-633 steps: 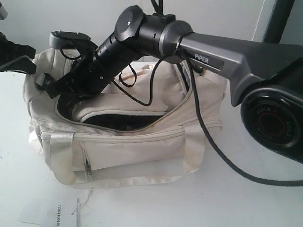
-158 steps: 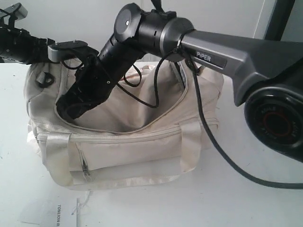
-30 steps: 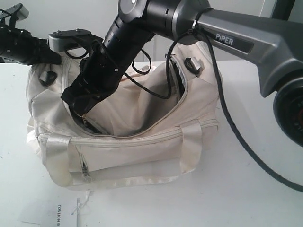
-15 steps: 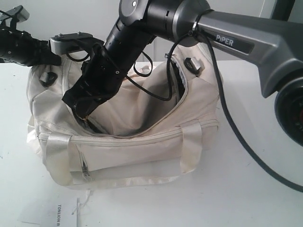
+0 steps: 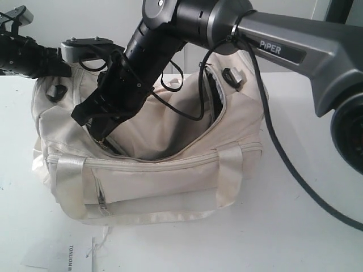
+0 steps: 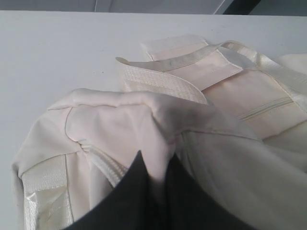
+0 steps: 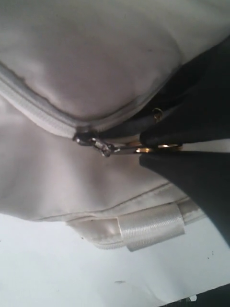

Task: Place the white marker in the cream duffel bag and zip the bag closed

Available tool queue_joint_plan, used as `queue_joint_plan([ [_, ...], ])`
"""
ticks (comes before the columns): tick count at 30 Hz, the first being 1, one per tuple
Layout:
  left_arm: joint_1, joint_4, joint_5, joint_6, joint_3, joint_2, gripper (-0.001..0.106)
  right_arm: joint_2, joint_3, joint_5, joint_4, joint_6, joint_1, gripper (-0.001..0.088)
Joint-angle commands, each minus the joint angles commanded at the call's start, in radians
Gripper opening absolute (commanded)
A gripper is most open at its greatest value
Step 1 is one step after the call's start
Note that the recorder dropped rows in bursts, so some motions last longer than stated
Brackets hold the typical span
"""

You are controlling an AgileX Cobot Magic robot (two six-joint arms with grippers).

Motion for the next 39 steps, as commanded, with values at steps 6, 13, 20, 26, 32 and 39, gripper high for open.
queue_joint_plan([
  [6, 0.0, 0.0, 0.0, 0.0, 0.0, 0.0, 0.0, 0.0, 0.0, 0.0, -0.033, 0.022, 0.004, 0.0],
  [13, 0.0, 0.0, -0.002, 0.0, 0.0, 0.0, 0.0, -0.007, 0.009, 0.0, -0.064, 0.045, 0.005, 0.0],
  [20, 0.0, -0.002, -0.002, 0.0, 0.0, 0.0, 0.0, -0.039, 0.059, 0.0, -0.068, 0.043, 0.005, 0.0],
  [26, 0.0, 0.0, -0.002, 0.0, 0.0, 0.0, 0.0, -0.051, 0.059, 0.0, -0.093, 0.036, 0.005, 0.0],
  [32, 0.0, 0.0, -0.002, 0.0, 0.0, 0.0, 0.0, -0.077, 0.11, 0.0, -0.115, 0.036, 0.005, 0.0],
  [39, 0.0, 0.0, -0.002, -0.002, 0.0, 0.0, 0.0, -0.102, 0.119, 0.0, -0.151, 0.036, 0.002, 0.0],
])
